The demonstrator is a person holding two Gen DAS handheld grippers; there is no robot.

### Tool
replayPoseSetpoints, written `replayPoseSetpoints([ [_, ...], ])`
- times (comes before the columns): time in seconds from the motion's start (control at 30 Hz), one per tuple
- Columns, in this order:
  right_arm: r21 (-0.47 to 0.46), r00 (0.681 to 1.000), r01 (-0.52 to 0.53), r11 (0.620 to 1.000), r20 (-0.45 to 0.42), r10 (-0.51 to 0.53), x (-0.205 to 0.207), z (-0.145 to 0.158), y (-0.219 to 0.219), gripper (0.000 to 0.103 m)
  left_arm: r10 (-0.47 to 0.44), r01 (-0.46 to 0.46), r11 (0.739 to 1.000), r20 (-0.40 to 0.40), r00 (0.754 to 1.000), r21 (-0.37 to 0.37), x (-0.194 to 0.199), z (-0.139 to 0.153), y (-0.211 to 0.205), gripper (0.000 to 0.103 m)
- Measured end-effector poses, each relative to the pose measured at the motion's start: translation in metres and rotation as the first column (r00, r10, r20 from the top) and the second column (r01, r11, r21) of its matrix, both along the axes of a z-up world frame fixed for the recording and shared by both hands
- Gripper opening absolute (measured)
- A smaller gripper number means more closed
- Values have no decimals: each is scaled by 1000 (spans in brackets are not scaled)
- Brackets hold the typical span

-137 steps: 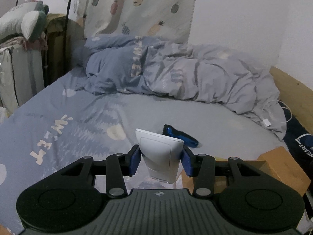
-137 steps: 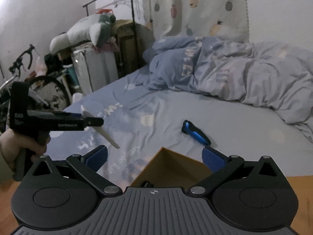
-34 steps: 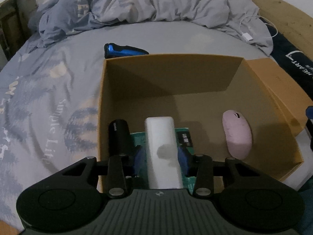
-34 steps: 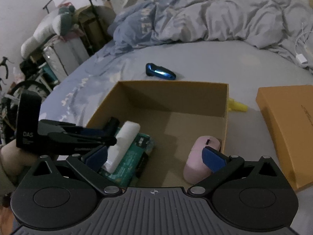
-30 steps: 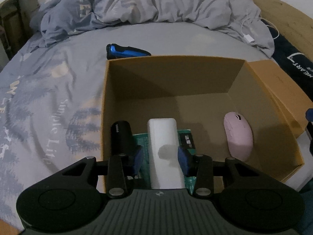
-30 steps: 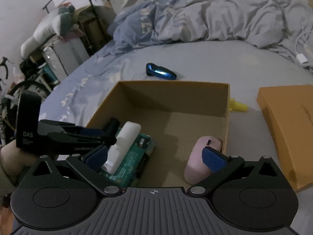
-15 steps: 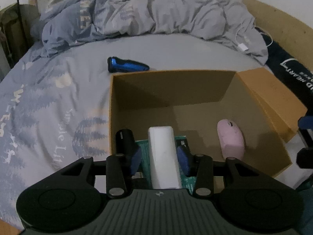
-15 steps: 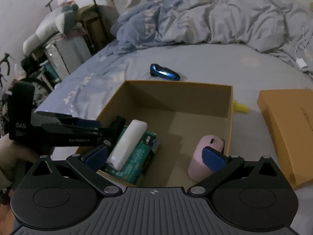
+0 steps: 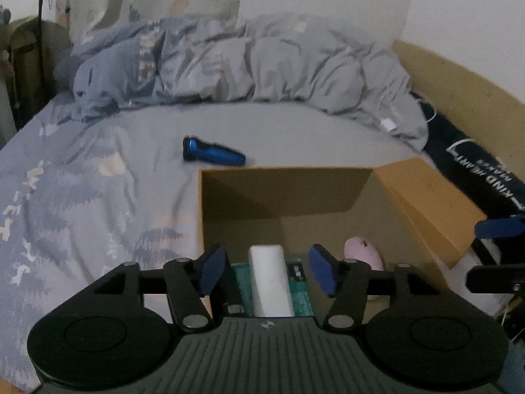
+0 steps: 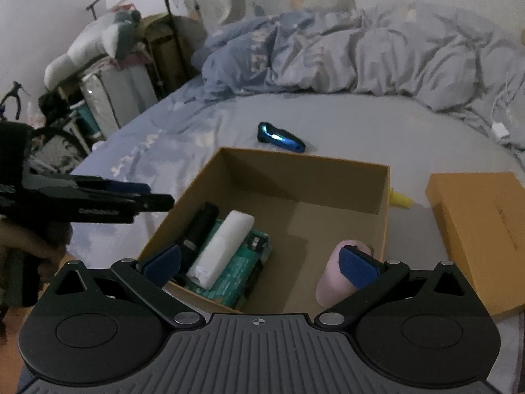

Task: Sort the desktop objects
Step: 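Withdraw the left tool and move the right tool toward the blue shaver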

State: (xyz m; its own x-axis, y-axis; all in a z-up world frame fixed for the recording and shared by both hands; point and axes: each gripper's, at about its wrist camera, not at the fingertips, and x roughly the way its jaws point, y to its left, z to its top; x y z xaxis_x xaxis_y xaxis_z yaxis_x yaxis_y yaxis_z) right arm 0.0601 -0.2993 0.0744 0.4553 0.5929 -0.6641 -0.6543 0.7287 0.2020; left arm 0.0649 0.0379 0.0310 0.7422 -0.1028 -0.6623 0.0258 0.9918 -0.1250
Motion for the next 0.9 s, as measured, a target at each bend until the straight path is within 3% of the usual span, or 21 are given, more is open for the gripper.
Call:
replayPoseSetpoints([
  [0.1, -11, 1000, 10, 1000, 27, -10, -8, -1, 1, 103, -4, 5, 1000, 45, 999, -7, -10, 3, 3, 69],
  [0.17, -16, 999, 18, 1000, 43, -17, -14, -2, 1, 103, 3, -2, 1000, 65, 998, -13, -16, 4, 6, 80],
  [0.43, 16, 997, 69, 997, 37, -70, -18, 0, -8, 103, -3, 5, 1000, 118, 993, -21, -32, 13, 13, 80],
  [0.67, 19, 996, 58, 998, 70, -59, -12, 19, -3, 103, 25, -20, 999, 175, 984, -28, -36, 31, 20, 103],
  [0.9, 33, 993, 27, 999, 113, -30, -2, 47, 12, 103, 31, -20, 998, 197, 980, -56, -32, 43, 34, 103],
])
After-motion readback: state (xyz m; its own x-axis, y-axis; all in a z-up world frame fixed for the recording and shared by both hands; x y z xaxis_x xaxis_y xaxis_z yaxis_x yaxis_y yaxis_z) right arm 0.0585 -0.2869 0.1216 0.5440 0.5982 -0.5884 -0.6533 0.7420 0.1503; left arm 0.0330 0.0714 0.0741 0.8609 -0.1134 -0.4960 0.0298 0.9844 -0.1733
